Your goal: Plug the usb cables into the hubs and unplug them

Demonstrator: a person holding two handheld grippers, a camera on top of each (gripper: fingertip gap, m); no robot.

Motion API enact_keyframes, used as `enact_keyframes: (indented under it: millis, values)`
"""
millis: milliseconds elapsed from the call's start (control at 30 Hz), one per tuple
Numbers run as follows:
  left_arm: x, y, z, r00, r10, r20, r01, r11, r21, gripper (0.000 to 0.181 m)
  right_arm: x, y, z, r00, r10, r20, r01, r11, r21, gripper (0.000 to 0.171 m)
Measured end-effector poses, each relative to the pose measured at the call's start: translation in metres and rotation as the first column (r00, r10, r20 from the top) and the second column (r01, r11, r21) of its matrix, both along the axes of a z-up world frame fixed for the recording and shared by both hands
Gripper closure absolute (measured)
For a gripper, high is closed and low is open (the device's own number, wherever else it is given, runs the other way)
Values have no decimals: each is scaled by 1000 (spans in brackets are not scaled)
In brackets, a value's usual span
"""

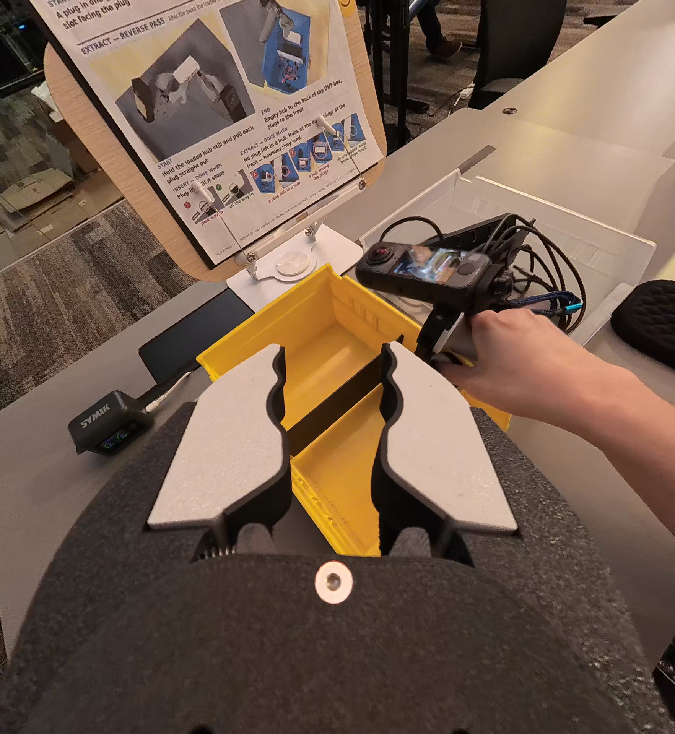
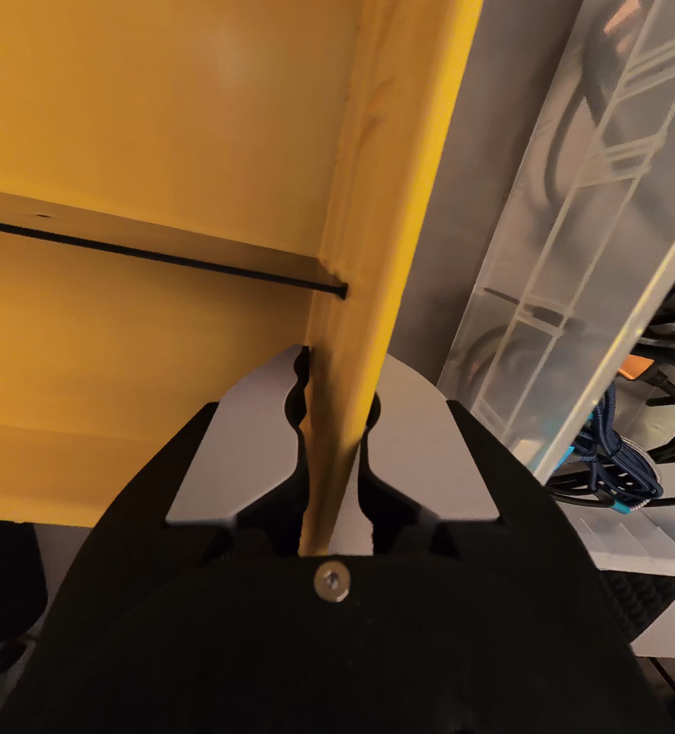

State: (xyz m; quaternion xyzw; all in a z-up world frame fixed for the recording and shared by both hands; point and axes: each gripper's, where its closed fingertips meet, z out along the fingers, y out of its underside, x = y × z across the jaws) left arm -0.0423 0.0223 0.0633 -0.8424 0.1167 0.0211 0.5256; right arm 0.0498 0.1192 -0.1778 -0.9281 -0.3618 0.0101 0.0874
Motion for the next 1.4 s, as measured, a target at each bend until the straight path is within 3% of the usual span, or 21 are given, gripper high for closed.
enact_keyframes:
  millis: [133,233,600,800,933,1067,1233,1400]
  values:
    - [0,0,0,1000,-2,3,2,1000,2,137,0,-3,-5,1000,5,-11,-6,999,-38,150]
    - [1,1,-1,1000,-4,-3,4,1000,-6,137,-7,-12,-4,996,-14,-94,0,988,-151,164]
    - [-1,2,0,1000,9,-10,-9,1000,4,138,-1,-21,11,994,82,-66,-93,978,-186,166]
    - [-2,-4,20,1000,18,14,-20,994,106,138,-13,-24,37,978,186,-98,-203,954,-220,166]
    - [7,-19,41,1000,-7,24,2,979,203,138,-4,-18,74,959,235,-158,-269,931,-245,165]
    - [23,-37,69,995,-71,72,41,934,354,143,39,15,136,954,223,-202,-262,946,-191,165]
    - [24,-41,71,989,-98,108,54,933,355,136,157,77,212,968,112,-225,-138,985,-102,165]
    - [22,-19,49,989,-83,122,50,967,250,130,297,141,214,967,-129,-221,109,989,-98,165]
